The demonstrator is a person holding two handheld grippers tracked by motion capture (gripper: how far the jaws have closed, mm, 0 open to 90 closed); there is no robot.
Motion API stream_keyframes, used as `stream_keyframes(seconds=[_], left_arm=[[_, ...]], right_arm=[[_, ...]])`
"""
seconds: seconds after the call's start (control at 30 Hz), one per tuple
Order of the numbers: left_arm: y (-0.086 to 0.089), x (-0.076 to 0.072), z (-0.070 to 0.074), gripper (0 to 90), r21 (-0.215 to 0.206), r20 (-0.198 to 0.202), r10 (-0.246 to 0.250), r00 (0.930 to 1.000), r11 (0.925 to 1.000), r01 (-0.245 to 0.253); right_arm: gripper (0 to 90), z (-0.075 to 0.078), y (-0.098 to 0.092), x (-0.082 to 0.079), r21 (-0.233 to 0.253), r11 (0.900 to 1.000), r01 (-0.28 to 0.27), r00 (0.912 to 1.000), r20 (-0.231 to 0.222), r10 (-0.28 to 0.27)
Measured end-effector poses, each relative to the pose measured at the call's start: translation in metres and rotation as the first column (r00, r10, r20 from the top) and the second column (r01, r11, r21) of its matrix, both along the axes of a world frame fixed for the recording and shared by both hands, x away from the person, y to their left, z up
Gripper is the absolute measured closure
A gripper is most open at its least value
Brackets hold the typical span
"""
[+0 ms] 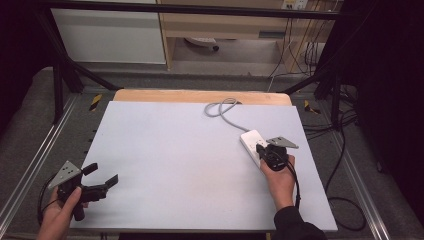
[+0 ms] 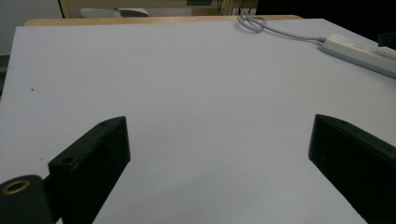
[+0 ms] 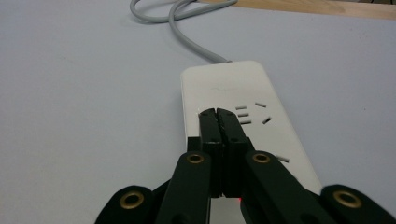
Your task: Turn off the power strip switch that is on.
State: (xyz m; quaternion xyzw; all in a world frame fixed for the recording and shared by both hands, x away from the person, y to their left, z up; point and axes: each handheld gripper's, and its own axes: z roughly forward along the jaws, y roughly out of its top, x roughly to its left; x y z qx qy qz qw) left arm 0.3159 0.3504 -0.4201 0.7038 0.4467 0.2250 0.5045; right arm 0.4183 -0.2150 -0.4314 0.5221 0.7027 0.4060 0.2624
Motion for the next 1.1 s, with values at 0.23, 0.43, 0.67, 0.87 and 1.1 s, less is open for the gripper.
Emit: stream_keyframes(seconds=[0.23,0.43,0.67,0.87,1.1], left_arm=[[-0.0002,-0.0001,0.0000,5.4,0.000,0.000,-0.001,1.0000,1.0000,0.001],[-0.0002,-0.0002,0.0001,5.4,0.000,0.000,-0.001,1.0000,1.0000,0.001],[-0.0006,-0.0002,0.0000,5.4,0.002,-0.001,-0.003,1.0000,1.0000,0.003],[-0.0004,-0.0001,0.0001,5.3,0.003,0.001,-0.006,1.0000,1.0000,0.006],[-0.0003,-0.0006,0.0005,5.4,0.007,0.003,-0.009,1.0000,0.9999,0.009]], right_arm=[[90.0,-0.0011,-0.0010,-0.0039,-0.008,1.000,0.008,0.9997,-0.023,-0.008],[90.0,-0.0024,-0.0012,-0.0047,-0.011,1.000,0.010,0.9994,-0.033,-0.010],[90.0,-0.0042,-0.0010,-0.0042,-0.025,1.000,0.008,0.9987,-0.049,-0.010],[90.0,-0.0043,-0.0013,-0.0041,-0.030,1.000,0.008,0.9983,-0.058,-0.010],[90.0,-0.0051,-0.0007,-0.0041,-0.035,0.999,0.010,0.9980,-0.062,-0.012]])
